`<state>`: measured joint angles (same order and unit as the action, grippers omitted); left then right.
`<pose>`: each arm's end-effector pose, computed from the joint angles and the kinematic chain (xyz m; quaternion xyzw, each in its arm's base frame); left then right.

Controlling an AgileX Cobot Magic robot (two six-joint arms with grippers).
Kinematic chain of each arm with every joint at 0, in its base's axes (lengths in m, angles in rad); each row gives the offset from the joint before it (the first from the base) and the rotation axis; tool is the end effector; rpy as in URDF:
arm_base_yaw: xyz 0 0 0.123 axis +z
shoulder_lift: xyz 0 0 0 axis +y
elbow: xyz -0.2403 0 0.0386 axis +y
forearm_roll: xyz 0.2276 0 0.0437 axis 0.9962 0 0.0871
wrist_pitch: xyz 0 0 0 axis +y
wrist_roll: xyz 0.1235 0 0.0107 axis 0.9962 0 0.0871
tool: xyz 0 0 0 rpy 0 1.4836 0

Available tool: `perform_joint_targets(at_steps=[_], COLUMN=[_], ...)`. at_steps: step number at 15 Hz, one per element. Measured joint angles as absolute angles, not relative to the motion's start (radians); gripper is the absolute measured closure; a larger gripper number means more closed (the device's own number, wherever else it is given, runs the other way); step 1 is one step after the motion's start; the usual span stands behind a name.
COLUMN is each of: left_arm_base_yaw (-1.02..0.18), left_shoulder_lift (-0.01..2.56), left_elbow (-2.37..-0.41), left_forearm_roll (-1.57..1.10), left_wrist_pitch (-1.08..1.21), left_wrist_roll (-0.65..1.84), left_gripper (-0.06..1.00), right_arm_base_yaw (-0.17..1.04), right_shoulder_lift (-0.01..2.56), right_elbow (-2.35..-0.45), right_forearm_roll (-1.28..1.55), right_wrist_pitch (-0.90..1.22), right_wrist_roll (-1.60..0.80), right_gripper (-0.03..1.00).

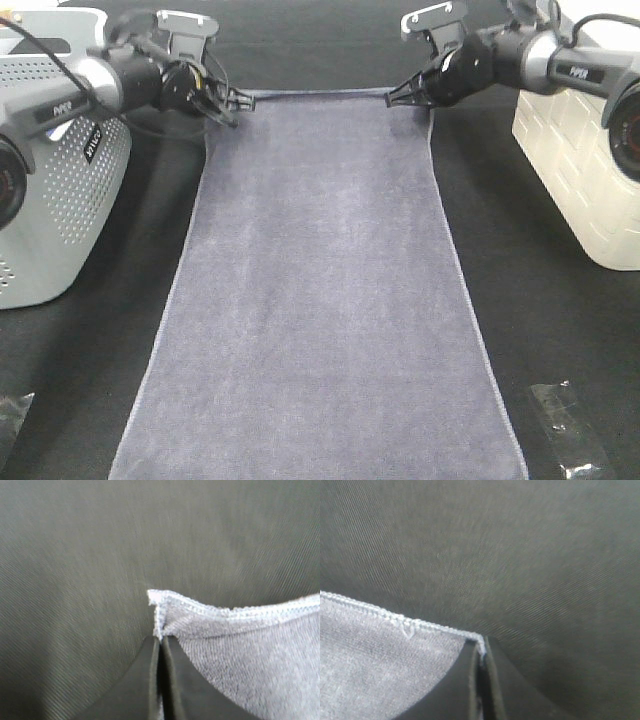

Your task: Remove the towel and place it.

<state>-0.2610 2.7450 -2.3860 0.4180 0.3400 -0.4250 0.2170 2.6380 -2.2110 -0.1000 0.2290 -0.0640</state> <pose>0.5525 -0.1302 0.0733 0.0701 0.8766 -0.0090 0.4760 0.5463 0.1176 0.0840 -0.1596 0.8622 0.0034 0.4808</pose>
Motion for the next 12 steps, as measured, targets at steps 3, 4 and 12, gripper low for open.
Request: perform_joint_targets(at_steps=[3,4,12], left_arm_base_yaw=[-0.258,-0.257,-0.256], left_shoulder_lift=[2.755,2.755,2.737], left_elbow=[-2.385,-2.385,-2.385], left_forearm_roll=[0.422,0.422,0.364], left_wrist_pitch=[0.338,0.338,0.338], left_wrist_roll=[-0.427,-0.427,-0.430], left_gripper=[0.84,0.77,0.29], right_arm_base_yaw=[0.216,0.212,0.209], right_shoulder_lift=[2.653,2.653,2.653], right_elbow=[-2.211,-2.211,-2.211], right_forearm_roll=[-0.105,-0.106,-0.107], right_wrist_pitch=[0.205,0.201,0.245], right_wrist_roll=[-0.064,-0.064,-0.064], right_gripper=[0.61,0.44,0.13])
